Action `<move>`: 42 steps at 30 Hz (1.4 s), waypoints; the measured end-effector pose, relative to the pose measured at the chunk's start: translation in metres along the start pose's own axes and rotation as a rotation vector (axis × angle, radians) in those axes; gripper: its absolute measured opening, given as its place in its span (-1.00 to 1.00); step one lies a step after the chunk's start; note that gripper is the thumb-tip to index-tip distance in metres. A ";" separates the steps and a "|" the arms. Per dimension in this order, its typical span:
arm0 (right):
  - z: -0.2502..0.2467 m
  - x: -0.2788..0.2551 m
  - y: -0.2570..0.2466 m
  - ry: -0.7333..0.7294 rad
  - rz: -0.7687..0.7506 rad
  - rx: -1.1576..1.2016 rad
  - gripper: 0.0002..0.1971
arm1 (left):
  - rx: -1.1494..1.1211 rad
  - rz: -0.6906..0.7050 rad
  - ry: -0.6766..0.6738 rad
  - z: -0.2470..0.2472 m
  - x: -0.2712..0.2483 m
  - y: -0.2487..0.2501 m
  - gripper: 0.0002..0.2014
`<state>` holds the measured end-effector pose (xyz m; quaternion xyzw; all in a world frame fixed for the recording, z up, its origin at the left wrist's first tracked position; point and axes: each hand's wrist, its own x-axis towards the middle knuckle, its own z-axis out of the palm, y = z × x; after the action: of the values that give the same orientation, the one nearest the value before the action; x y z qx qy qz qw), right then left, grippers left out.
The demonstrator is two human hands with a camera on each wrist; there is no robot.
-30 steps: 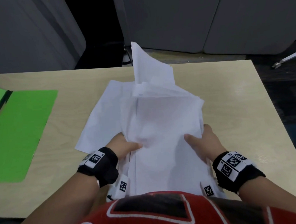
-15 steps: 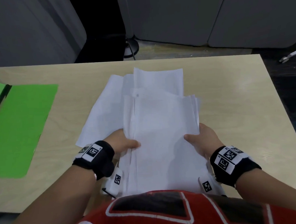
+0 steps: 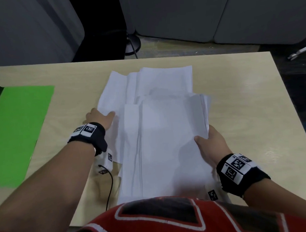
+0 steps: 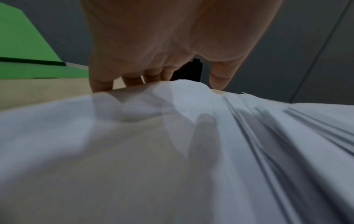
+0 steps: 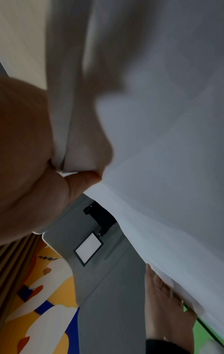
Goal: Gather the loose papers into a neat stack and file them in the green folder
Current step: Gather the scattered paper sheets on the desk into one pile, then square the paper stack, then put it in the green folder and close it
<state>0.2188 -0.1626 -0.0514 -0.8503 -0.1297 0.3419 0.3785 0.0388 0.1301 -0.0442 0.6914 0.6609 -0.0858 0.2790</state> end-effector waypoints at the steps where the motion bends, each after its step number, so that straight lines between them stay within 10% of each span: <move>1: 0.000 0.000 0.001 0.009 0.004 0.021 -0.68 | 0.000 0.040 -0.024 0.004 -0.005 0.004 -0.24; 9: -0.001 0.003 -0.001 0.050 0.015 0.148 -0.68 | -0.152 0.296 -0.352 0.042 -0.054 0.021 -0.49; 19: -0.004 0.000 -0.006 0.033 0.046 -0.058 -0.65 | -0.451 0.239 -0.556 0.048 -0.074 0.006 -0.46; 28: -0.031 -0.014 -0.006 -0.208 -0.025 0.676 -0.55 | -0.679 0.406 -0.542 0.016 -0.101 -0.010 -0.59; 42: -0.064 -0.101 -0.062 0.358 -0.729 0.482 -0.90 | -0.802 0.865 -0.172 -0.056 -0.169 0.016 -0.73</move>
<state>0.1910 -0.2049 0.0734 -0.6829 -0.2694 0.0553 0.6768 0.0218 0.0123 0.0886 0.7292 0.2750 0.2362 0.5805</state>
